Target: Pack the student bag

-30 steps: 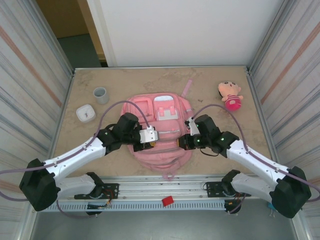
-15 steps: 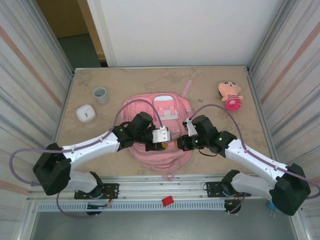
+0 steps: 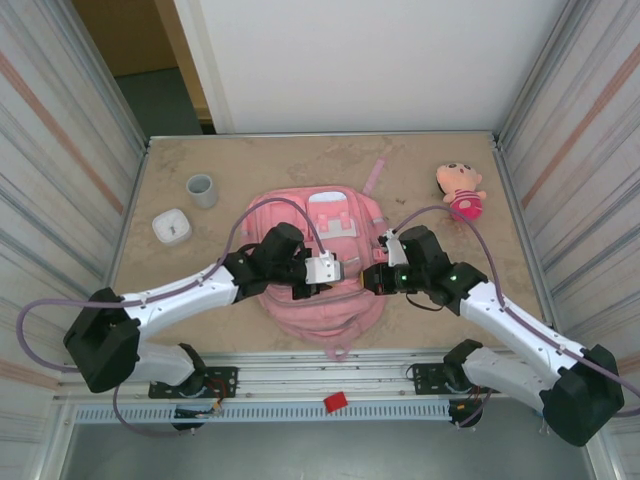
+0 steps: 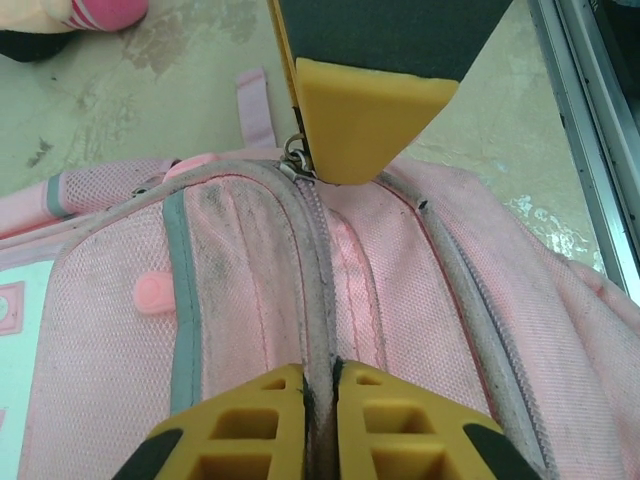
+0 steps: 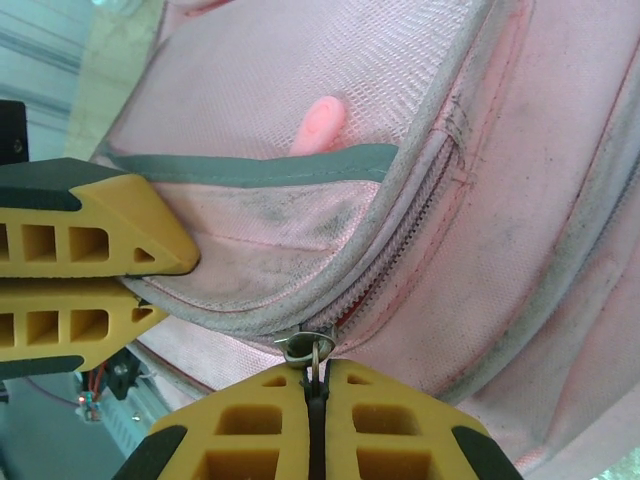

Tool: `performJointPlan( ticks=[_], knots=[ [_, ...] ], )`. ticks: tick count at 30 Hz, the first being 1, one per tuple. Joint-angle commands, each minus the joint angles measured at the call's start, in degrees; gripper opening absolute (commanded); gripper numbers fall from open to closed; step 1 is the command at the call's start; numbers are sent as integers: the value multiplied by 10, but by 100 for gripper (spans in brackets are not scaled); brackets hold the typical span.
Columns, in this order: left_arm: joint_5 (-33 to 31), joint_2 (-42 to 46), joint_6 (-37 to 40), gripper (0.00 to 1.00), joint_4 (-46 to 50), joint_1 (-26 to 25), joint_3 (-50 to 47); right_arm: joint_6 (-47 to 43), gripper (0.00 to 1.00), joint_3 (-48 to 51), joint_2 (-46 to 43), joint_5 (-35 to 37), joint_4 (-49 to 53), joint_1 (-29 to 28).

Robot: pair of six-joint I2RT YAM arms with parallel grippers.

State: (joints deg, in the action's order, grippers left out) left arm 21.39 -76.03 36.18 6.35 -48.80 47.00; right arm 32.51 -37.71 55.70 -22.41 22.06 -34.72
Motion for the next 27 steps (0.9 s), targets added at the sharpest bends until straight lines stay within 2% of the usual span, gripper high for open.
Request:
performJointPlan(
  ticks=[1, 5, 13, 19, 27],
  knots=[
    [18, 32, 13, 12, 25, 11, -22, -18, 0, 3, -12, 26, 21, 15],
    [47, 26, 3, 13, 11, 11, -25, -18, 0, 2, -2, 8, 5, 4],
    [65, 14, -1, 11, 6, 10, -12, -38, 0, -14, 19, 27, -4, -47],
    [65, 22, 1, 9, 12, 10, -15, -14, 0, -12, 31, 51, -4, -22],
    [55, 38, 5, 6, 14, 10, -26, 15, 0, 0, 2, 81, 12, 28]
  ],
)
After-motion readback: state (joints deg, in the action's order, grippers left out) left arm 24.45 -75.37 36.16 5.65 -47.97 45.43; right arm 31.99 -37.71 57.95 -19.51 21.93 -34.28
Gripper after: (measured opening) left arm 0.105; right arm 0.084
